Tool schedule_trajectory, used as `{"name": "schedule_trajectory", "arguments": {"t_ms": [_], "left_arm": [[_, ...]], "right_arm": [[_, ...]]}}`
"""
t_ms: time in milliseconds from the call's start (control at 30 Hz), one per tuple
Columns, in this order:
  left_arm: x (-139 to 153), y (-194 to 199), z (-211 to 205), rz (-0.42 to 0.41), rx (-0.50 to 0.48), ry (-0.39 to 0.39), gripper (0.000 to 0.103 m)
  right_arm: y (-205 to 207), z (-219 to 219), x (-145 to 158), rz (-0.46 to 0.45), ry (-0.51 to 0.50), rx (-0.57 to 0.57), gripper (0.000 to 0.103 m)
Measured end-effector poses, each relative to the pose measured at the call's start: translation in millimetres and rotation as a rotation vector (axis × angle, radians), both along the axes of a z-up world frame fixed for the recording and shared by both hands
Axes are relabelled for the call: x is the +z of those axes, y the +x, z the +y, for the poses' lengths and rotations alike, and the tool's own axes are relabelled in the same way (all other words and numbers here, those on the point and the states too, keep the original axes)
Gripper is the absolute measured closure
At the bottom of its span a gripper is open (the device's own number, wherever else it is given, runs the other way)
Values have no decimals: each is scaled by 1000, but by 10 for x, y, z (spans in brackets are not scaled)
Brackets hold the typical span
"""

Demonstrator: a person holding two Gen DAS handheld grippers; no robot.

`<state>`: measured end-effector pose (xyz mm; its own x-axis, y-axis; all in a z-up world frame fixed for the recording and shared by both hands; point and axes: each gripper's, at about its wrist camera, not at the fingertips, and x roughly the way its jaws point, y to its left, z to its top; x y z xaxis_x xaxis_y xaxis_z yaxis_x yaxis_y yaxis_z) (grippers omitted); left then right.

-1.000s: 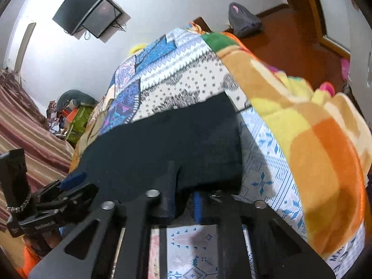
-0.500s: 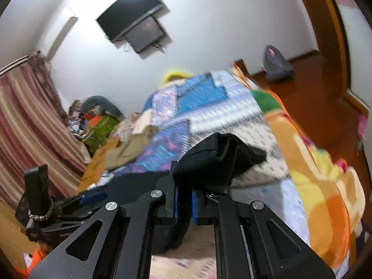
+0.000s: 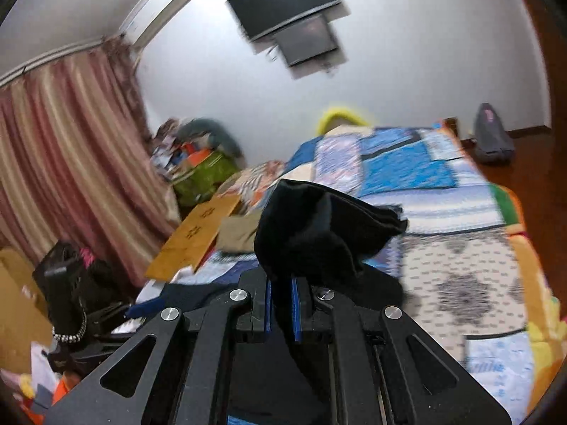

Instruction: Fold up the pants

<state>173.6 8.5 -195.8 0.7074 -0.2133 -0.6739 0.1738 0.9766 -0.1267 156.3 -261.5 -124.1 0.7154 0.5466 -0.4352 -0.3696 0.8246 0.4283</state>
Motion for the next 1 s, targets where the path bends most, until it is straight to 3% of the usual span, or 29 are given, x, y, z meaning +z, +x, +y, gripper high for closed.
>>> {"name": "schedule_trajectory", "arguments": {"t_ms": [267,467,567,633,733,900,1000], "left_arm": [[-182,-95,462,46,94,-28,35],[-296,-94,479,76,95,-43,35],[-284,-81,397,75,78,-45,35],[-254,-65,322,70,60,-42,35],[-203,-33,197,59,36,-34,35],[-180,35,-49,50,-11,-31,38],[-268,111,-222,88,-54,-41,54]], "right_arm": [[-1,904,-586,138,-152,248,95],[-130,1140,-987,243,-245,331,91],[-136,1092,-1008,269,-257,340,84],[-156,1049,-947,277,-236,354,68],[-197,977,-843,260,-227,354,57],[-206,699,-616,163,-236,302,57],[-121,510,-658,137,-327,216,57]]}}
